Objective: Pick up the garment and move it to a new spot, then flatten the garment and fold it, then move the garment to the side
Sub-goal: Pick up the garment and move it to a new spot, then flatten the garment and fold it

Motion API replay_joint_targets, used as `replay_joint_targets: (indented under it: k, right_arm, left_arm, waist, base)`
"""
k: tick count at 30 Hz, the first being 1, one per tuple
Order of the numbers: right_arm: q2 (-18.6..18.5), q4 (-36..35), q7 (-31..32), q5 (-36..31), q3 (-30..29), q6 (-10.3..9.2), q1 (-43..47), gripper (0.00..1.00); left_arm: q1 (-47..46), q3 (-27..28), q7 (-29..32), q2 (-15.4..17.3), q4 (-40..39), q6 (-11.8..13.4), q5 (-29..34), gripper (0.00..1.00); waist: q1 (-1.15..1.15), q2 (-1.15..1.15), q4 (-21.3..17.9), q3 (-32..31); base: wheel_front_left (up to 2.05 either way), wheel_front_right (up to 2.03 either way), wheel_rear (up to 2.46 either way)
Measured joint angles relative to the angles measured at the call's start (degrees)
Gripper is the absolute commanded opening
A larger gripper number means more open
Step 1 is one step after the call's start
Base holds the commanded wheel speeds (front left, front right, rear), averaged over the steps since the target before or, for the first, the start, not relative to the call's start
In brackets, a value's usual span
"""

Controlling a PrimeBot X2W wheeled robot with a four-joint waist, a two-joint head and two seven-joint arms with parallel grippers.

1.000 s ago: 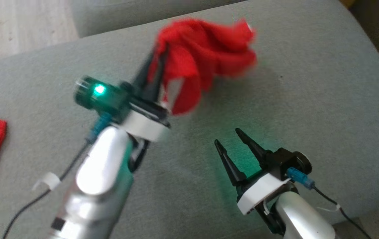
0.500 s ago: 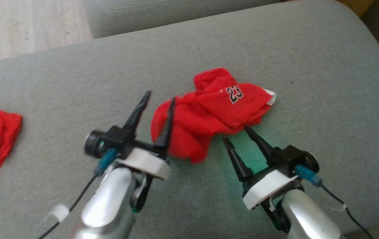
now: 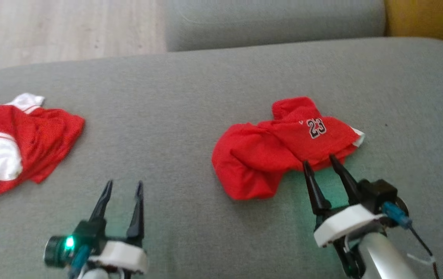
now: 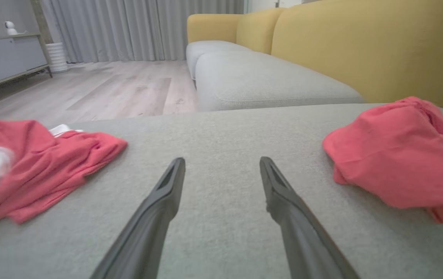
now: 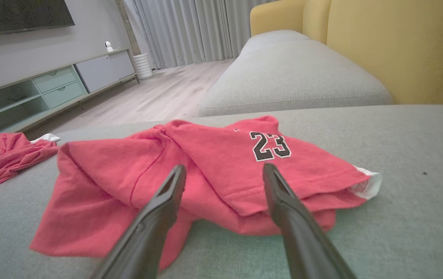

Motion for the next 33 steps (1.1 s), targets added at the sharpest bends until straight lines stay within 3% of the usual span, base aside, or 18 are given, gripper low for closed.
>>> replay_joint_targets:
  k: [8,18,24,33]
  right_arm:
    - [0.3,0.7,0.0,-1.0,-2.6,0.01,1.7,1.00]
    - [0.4,1.8,0.0,-1.6,-3.2,0.01,2.2,1.00]
    - [0.5,5.6,0.0,-4.7,-8.1,0.01,2.2,1.00]
    - [-2.2,14.7,0.1,-9.5,-18.6,0.01,-11.7,1.00]
  left_arm:
    - [6.6,4.4,0.0,-1.1,-2.3,-0.3,2.7,1.00]
    - [9.3,6.8,0.0,-2.4,-3.3,-1.6,4.9,1.00]
    - [9.2,6.7,0.0,-2.6,-3.3,-2.5,5.9,1.00]
    - [5.1,4.5,0.0,-2.8,-3.4,-3.2,6.4,1.00]
  waist:
    - [0.00,0.00,3.2,-2.8]
    - [0.00,0.00,3.7,-3.4]
    - [0.00,0.00,4.0,-2.2]
    - [0.01,0.00,5.4,3.4]
  base:
    - [0.00,0.00,0.00]
    - [0.00,0.00,0.00]
    - [0.00,0.00,0.00]
    - [0.00,0.00,0.00]
